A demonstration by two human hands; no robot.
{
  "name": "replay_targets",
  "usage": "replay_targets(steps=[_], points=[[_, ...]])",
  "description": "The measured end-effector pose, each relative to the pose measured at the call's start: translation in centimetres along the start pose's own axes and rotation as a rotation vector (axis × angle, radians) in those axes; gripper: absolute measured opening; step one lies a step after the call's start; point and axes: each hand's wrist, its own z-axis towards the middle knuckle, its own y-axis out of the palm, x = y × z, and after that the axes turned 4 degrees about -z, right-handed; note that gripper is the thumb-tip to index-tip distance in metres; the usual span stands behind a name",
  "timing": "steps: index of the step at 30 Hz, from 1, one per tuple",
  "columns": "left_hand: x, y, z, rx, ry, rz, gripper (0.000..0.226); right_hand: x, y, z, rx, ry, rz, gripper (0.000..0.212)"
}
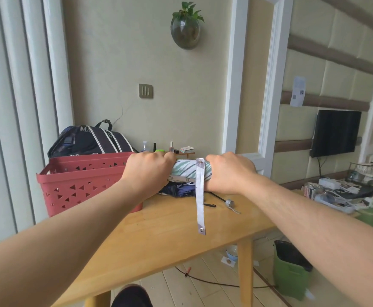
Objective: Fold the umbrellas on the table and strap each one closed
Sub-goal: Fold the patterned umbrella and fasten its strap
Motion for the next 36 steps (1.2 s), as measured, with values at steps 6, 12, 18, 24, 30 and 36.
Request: replay_targets(steps=[6, 12, 18, 24, 30, 36], points=[[1.7, -1.3, 1.1, -0.212, -0.211, -0.075, 0.023, -0.1, 1.9, 1.3, 0.397, -0.032, -0.238, 0.048], [1.5, -2.9, 1.7, -0.561, -0.185, -0.329, 0.025, 2.8, 2.9, 1.2, 0.456, -0.128, -0.308, 0.046], [1.4, -3.1, 1.5, -0.588, -0.170, -0.306, 0.031, 2.1, 2.4, 0.4, 0.249, -0.095, -0.255, 0.031], [2.4, -2.2, 1.5, -0.310, -0.084, -0.097, 0.050, 0.2, 1.7, 0.5, 0.173, -0.029, -0.212, 0.025], [2.4, -0.7, 0.8, -0.073, 0.018, 0.015, 0.039, -0.3, 0.8, 0.1, 0.088, 0.035, -0.164, 0.021], [1.5, -0.3, 0.3, -0.020, 0.013, 0.078, 0.026, 0.4, 0.2, -0.3, -0.053, 0.071, -0.025, 0.023]])
